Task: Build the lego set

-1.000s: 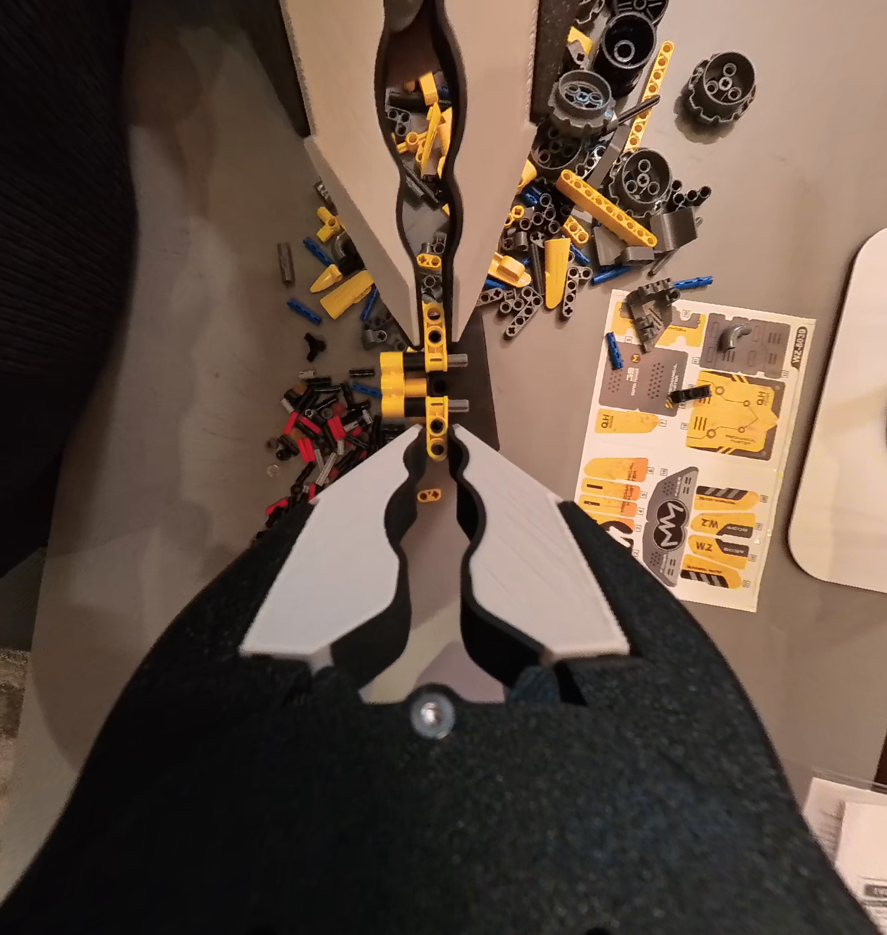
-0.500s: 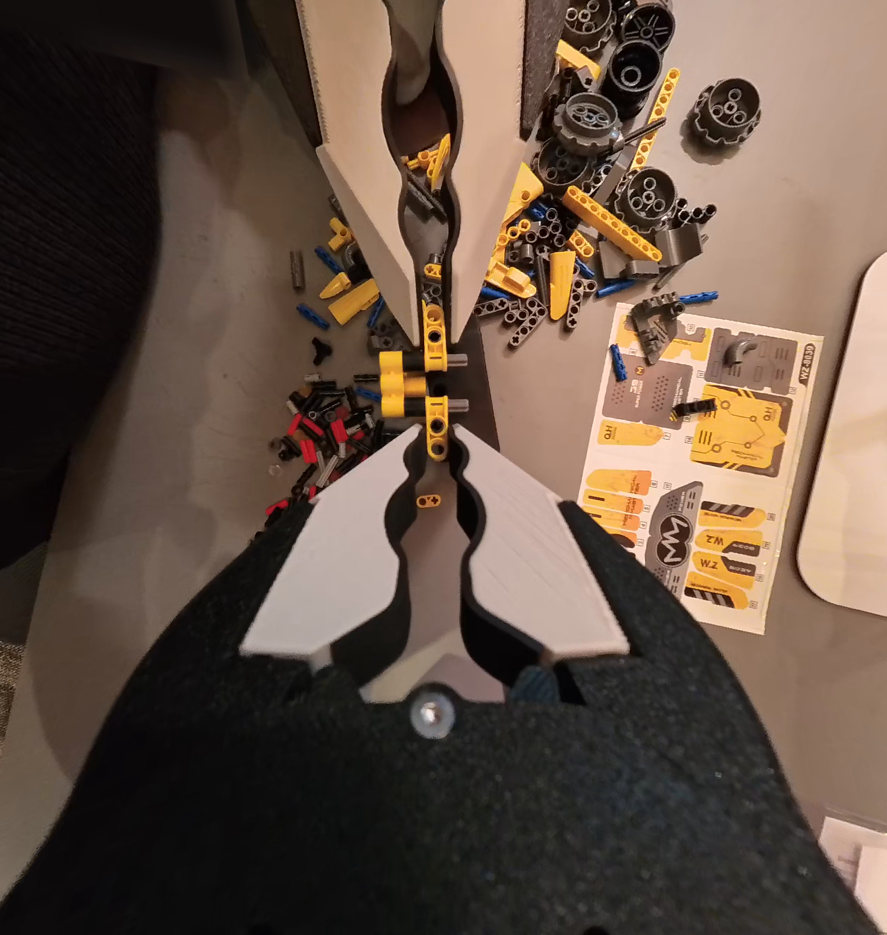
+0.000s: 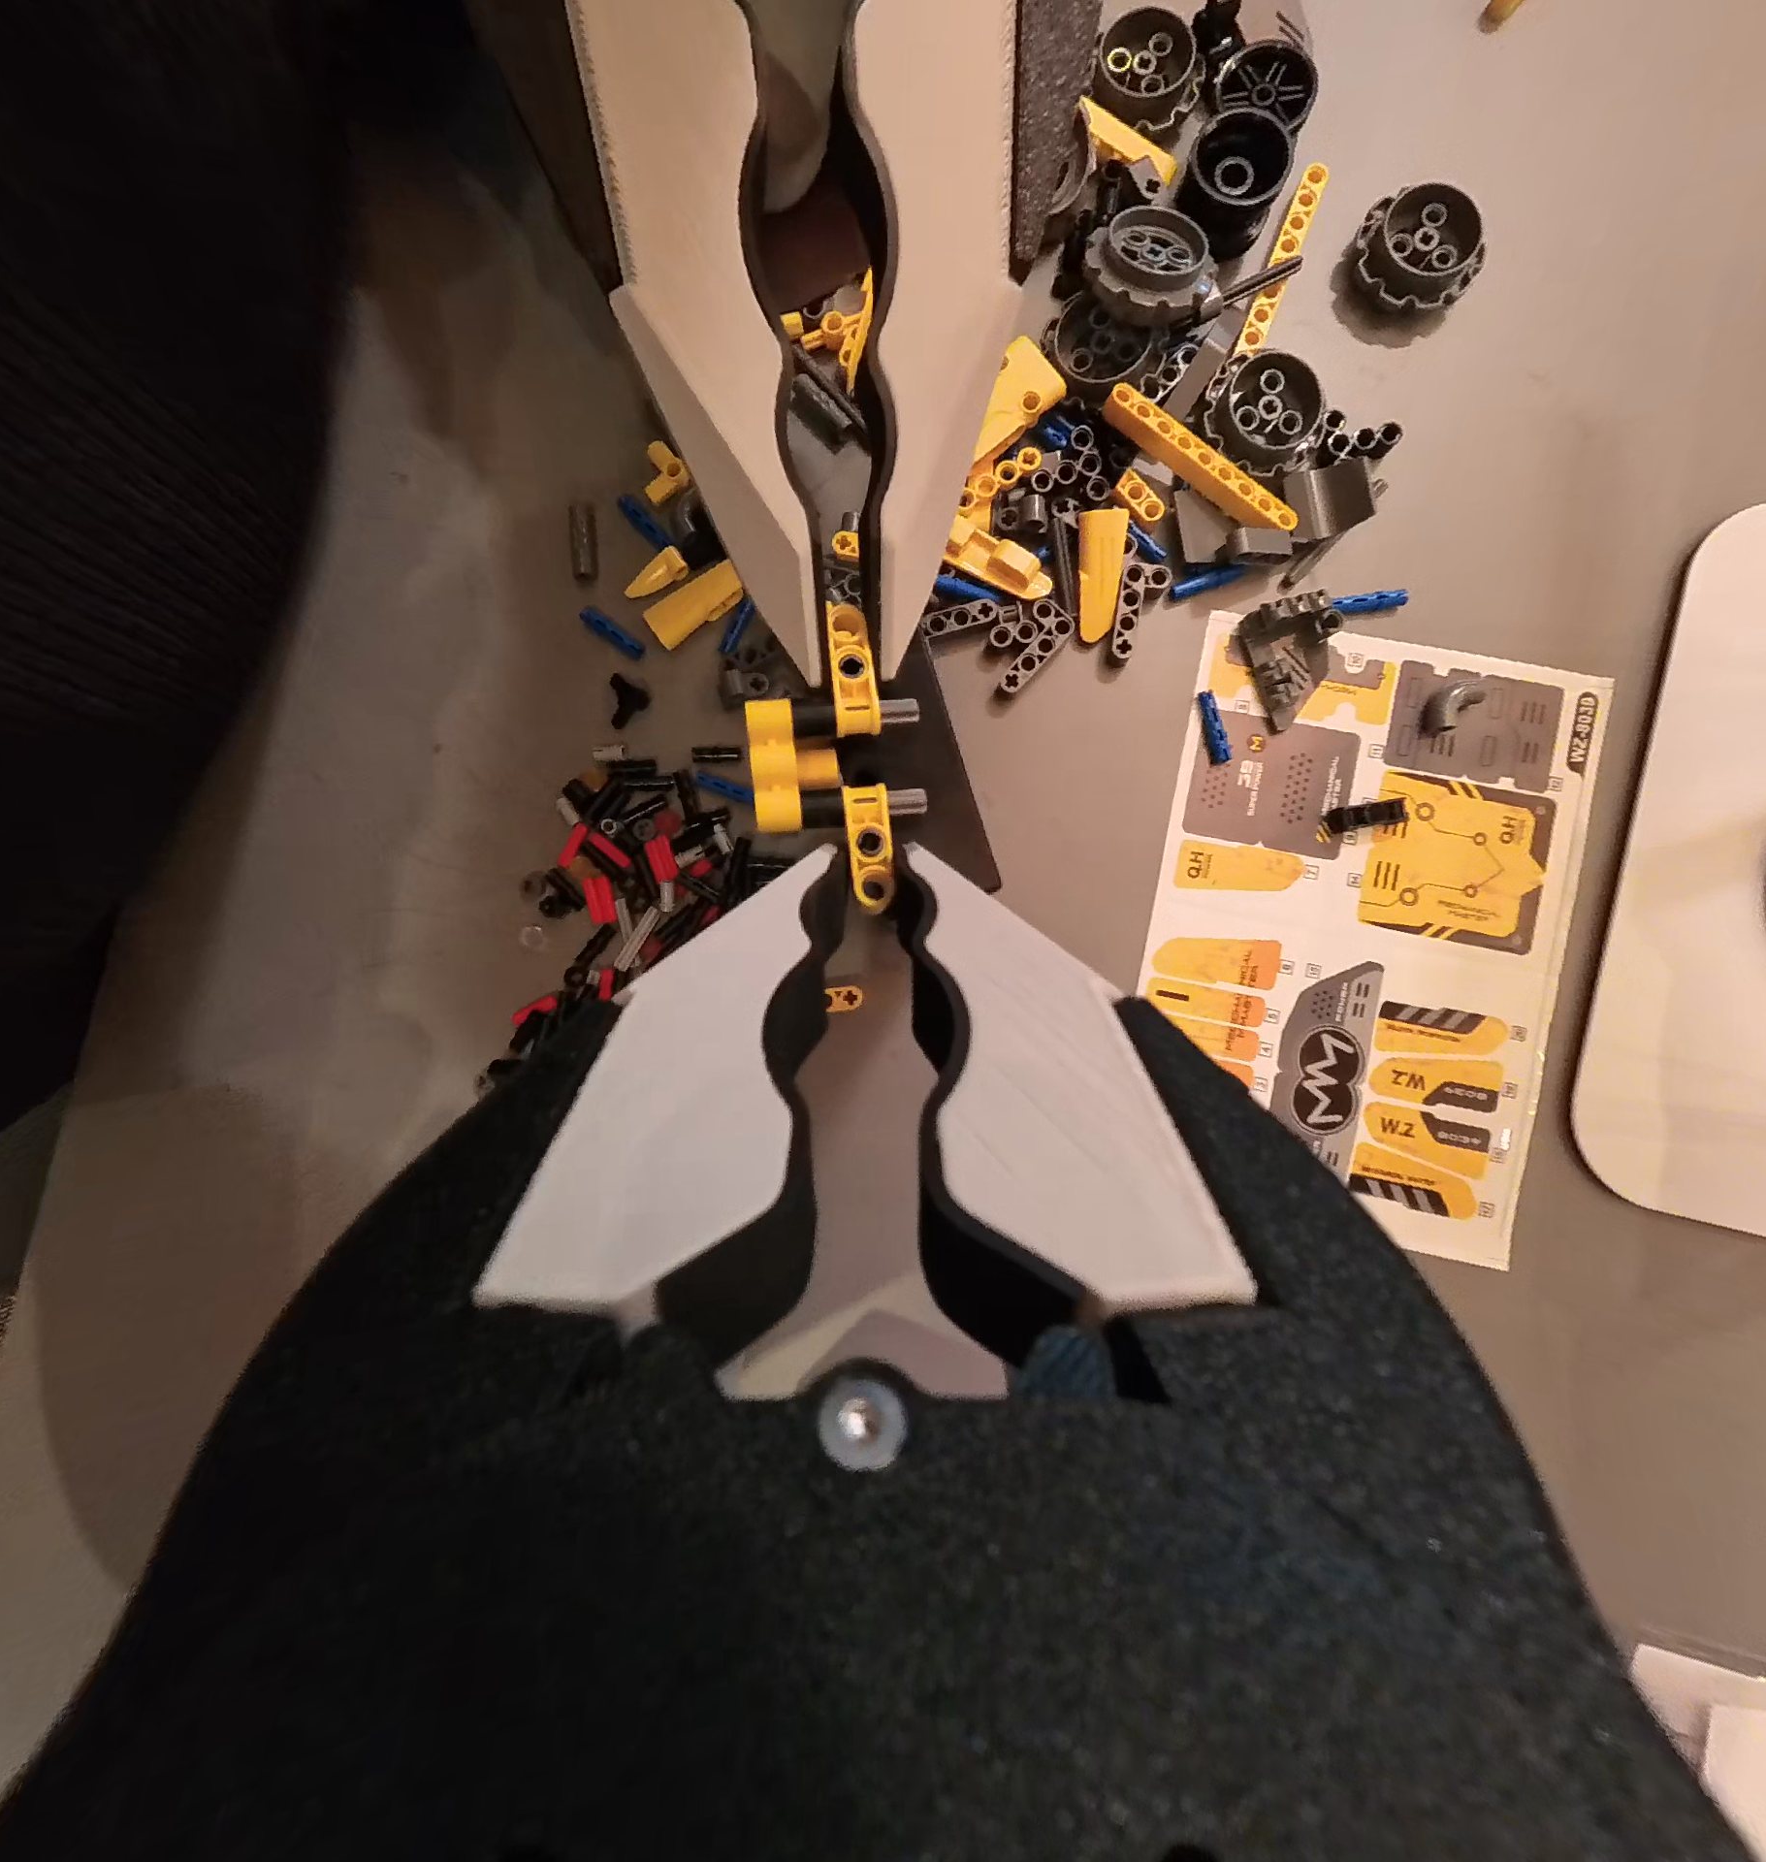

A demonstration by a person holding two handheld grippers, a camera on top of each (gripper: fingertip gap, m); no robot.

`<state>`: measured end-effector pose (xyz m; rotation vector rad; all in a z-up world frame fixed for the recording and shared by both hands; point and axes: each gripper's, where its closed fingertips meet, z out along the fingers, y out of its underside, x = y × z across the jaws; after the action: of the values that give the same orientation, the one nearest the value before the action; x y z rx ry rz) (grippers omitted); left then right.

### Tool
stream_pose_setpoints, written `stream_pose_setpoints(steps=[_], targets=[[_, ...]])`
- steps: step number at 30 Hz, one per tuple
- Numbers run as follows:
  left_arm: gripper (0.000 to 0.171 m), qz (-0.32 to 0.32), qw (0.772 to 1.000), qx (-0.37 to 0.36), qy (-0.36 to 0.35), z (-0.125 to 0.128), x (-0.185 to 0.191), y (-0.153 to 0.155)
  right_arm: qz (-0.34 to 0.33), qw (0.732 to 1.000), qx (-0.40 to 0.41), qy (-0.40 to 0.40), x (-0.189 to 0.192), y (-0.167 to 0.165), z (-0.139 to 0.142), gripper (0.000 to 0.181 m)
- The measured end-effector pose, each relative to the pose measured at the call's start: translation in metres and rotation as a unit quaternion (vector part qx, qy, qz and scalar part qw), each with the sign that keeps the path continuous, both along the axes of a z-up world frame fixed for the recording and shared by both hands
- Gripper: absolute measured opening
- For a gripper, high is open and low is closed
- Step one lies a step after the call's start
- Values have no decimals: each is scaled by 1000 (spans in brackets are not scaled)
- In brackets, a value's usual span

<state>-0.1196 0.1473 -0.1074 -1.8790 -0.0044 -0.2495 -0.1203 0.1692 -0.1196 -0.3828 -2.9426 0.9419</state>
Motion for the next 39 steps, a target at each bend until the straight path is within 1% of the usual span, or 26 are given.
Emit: stream_pose_setpoints(steps=[14,21,26,29,32,34,39], targets=[[6,8,1000,1,5,0,-2,-1,-15,999,39,14,-1,10,-1,9],[7,8,1000,0,7,-1,-1,0,-22,999,27,24,-1,13,4,9],[7,11,1000,-1,8,-1,-1,0,-24,998,1,50,-4,6,19,9],[7,12,1000,-4,11,-1,-1,-1,-13,998,1,59,-4,0,22,9],[7,12,1000,-5,12,-2,-1,-1,-7,998,21,50,-3,-4,18,9],[7,12,1000,-5,12,-2,-1,-1,-3,999,32,40,-3,-5,16,13],[6,10,1000,-6,12,-2,-1,-1,10,999,47,21,-3,-7,10,16]])
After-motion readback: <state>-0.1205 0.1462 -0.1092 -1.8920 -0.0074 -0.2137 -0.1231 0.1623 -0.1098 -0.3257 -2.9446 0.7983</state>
